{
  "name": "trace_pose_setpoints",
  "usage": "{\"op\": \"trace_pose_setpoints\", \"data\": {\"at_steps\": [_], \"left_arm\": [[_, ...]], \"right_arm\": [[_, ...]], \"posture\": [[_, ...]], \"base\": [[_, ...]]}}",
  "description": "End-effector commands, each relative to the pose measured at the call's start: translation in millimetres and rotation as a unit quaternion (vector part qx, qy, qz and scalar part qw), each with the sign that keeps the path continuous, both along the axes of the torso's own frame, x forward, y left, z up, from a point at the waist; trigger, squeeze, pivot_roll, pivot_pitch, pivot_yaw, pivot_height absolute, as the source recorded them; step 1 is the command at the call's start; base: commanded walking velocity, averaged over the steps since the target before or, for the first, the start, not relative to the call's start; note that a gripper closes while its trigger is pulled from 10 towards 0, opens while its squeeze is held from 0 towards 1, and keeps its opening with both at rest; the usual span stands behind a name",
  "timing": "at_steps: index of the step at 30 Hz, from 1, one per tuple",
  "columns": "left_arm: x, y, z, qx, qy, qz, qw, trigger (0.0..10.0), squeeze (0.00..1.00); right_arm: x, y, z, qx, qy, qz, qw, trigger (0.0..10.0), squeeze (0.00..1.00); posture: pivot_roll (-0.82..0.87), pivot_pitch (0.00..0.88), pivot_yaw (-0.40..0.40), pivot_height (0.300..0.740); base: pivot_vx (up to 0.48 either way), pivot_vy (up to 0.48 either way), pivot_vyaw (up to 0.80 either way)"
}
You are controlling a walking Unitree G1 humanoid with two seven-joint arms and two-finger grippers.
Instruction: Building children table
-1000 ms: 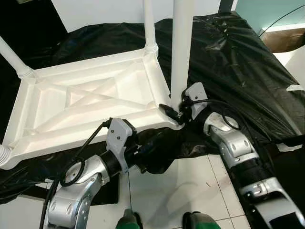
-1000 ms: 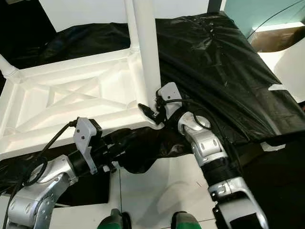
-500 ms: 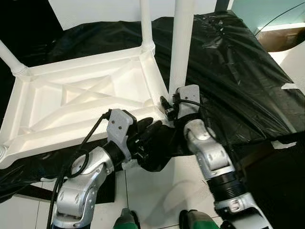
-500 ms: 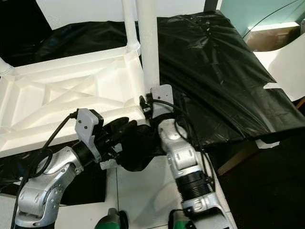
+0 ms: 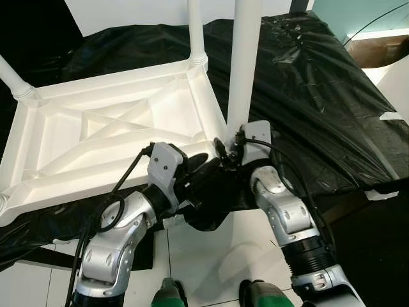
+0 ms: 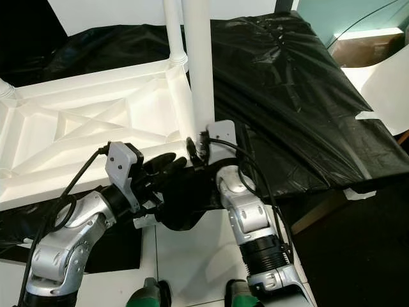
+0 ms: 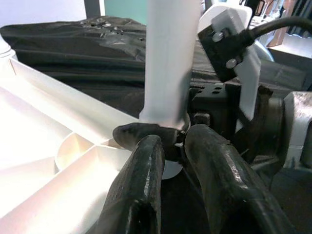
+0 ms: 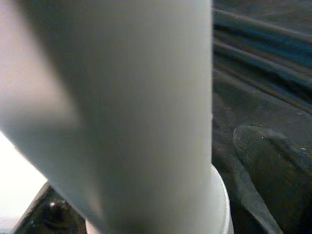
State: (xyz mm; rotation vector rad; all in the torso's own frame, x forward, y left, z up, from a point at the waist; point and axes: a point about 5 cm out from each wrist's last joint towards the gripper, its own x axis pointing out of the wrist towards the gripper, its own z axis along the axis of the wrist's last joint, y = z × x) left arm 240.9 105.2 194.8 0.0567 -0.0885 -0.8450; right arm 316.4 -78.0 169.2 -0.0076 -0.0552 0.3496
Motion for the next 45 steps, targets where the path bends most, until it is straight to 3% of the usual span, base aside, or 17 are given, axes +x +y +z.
{"op": "trace_pose_setpoints", "data": {"at_steps": [1,7,8,9,10,16,25,26,29,30,32,33,38,39,40,45], "left_arm": [[2.3,3.0,-3,0.009,0.001,0.015,1.0,10.0,0.0],[2.4,4.2,-6,0.013,0.001,0.015,1.0,10.0,0.0],[2.9,4.2,-6,0.012,0.001,0.015,1.0,10.0,0.0],[2.9,4.2,-6,0.012,0.001,0.015,1.0,10.0,0.0],[2.3,3.3,-6,0.011,0.002,0.011,1.0,10.0,0.0],[-1.9,-0.6,-13,0.021,0.007,-0.008,1.0,10.0,0.0],[-4.4,-3.4,-17,0.044,-0.002,-0.013,0.999,10.0,0.0],[-4.9,-4.1,-17,0.046,-0.003,-0.014,0.999,10.0,0.0],[-5.2,-4.5,-18,0.046,-0.003,-0.015,0.999,10.0,0.0],[-4.5,-4.8,-19,0.038,0.011,-0.014,0.999,10.0,0.22],[-4.5,-4.8,-19,0.038,0.011,-0.014,0.999,10.0,0.22],[-3.9,-5.1,-20,0.03,0.026,-0.014,0.999,10.0,1.0],[-2.6,-5.0,-21,0.034,0.031,-0.01,0.999,10.0,1.0],[-2.2,-4.9,-22,0.042,0.026,-0.007,0.999,10.0,0.92],[-1.9,-4.8,-22,0.051,0.018,-0.004,0.999,10.0,0.0],[-1.1,-5.1,-22,0.057,0.01,0.003,0.998,10.0,0.0]], "right_arm": [[-6.1,-14.4,3,0.006,-0.025,0.051,0.998,10.0,1.0],[-5.8,-32.1,4,-0.026,-0.032,0.139,0.989,10.0,1.0],[-4.7,-33.2,4,-0.029,-0.032,0.153,0.987,10.0,0.36],[-4.7,-33.2,4,-0.029,-0.032,0.153,0.987,10.0,0.36],[-3.7,-32.6,6,-0.033,-0.034,0.177,0.983,10.0,0.0],[8.5,-25.0,9,-0.073,-0.029,0.279,0.957,10.0,0.0],[21.3,-21.2,8,-0.135,-0.03,0.342,0.929,10.0,0.0],[23.5,-21.7,8,-0.142,-0.031,0.349,0.926,8.2,0.0],[25.0,-22.1,8,-0.147,-0.032,0.354,0.923,8.2,0.0],[27.4,-23.2,8,-0.153,-0.032,0.357,0.921,2.4,0.0],[27.4,-23.2,8,-0.153,-0.032,0.357,0.921,2.4,0.0],[29.1,-25.0,8,-0.159,-0.031,0.359,0.919,0.0,0.0],[30.9,-28.7,7,-0.164,-0.028,0.356,0.92,0.0,0.0],[31.0,-30.5,5,-0.165,-0.025,0.351,0.922,0.0,0.0],[30.6,-31.7,3,-0.162,-0.019,0.342,0.926,0.0,0.0],[32.5,-33.0,-7,-0.168,-0.006,0.292,0.941,0.0,0.0]], "posture": [[0.02,0.153,0.045,0.74],[0.02,0.141,0.044,0.74],[0.02,0.135,0.044,0.74],[0.02,0.135,0.044,0.74],[0.02,0.128,0.045,0.74],[0.02,0.12,0.042,0.74],[0.03,0.111,0.036,0.74],[0.03,0.111,0.036,0.74],[0.03,0.111,0.036,0.74],[0.03,0.1,0.037,0.74],[0.03,0.1,0.037,0.74],[0.03,0.1,0.037,0.74],[0.03,0.094,0.037,0.74],[0.03,0.087,0.031,0.74],[0.03,0.082,0.028,0.74],[0.03,0.079,0.024,0.74]], "base": [[0.0,0.0,0.0],[0.0,0.0,0.0],[0.0,0.0,0.0],[0.0,0.0,0.0],[0.0,0.0,0.0],[0.0,0.0,0.0],[0.0,0.0,0.0],[0.0,0.0,0.0],[0.0,0.0,0.0],[0.0,0.0,0.0],[0.0,0.0,0.0],[0.0,0.0,0.0],[0.0,0.0,0.0],[0.0,0.0,0.0],[0.0,0.0,0.0],[0.0,0.0,0.0]]}}
